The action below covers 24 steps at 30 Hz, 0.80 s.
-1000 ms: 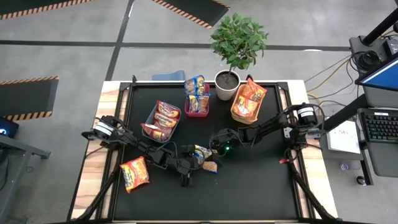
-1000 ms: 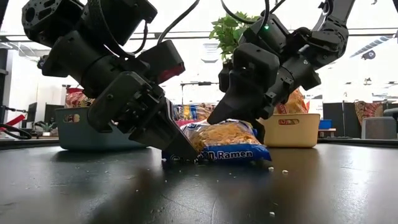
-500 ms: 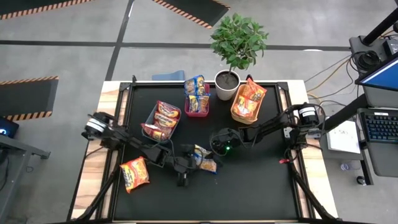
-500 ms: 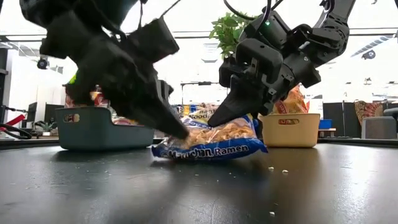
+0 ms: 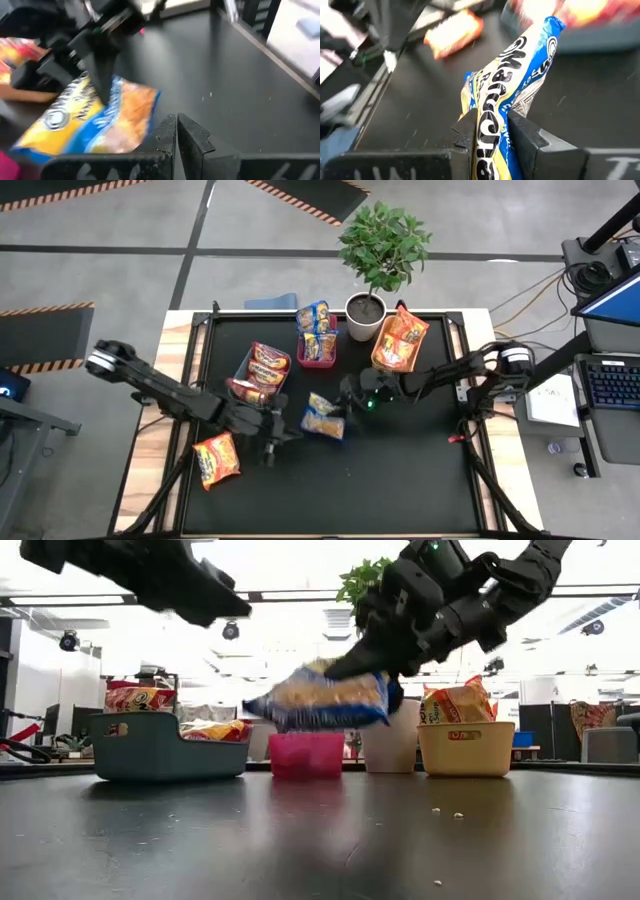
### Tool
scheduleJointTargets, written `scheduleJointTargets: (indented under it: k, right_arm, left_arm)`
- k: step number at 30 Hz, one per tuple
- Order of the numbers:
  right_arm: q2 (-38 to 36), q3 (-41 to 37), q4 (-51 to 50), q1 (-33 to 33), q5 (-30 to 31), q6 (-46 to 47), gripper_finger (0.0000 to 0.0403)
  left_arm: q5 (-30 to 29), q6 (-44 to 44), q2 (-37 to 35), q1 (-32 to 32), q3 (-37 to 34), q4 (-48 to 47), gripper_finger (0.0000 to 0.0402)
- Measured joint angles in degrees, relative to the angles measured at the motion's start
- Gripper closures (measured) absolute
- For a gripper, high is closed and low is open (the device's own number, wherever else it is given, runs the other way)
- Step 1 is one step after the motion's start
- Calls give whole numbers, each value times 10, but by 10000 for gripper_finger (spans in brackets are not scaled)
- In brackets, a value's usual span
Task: Sort Maruchan noodles
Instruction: Put the blue noodle pack into the red bin
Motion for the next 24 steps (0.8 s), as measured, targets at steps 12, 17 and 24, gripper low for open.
scheduleJointTargets:
  k: [12, 17, 24]
  right_arm:
    - [-37, 130, -139, -110, 29, -273, 329]
    - [-15, 183, -193, -139, 86, -442, 329]
    - [30, 244, -268, -177, 90, -544, 329]
  left_arm:
    - [-1, 105, -231, 6, -108, 76, 402]
    - [-32, 105, -302, 9, -145, 87, 402]
    - [-50, 105, -363, 9, -174, 88, 402]
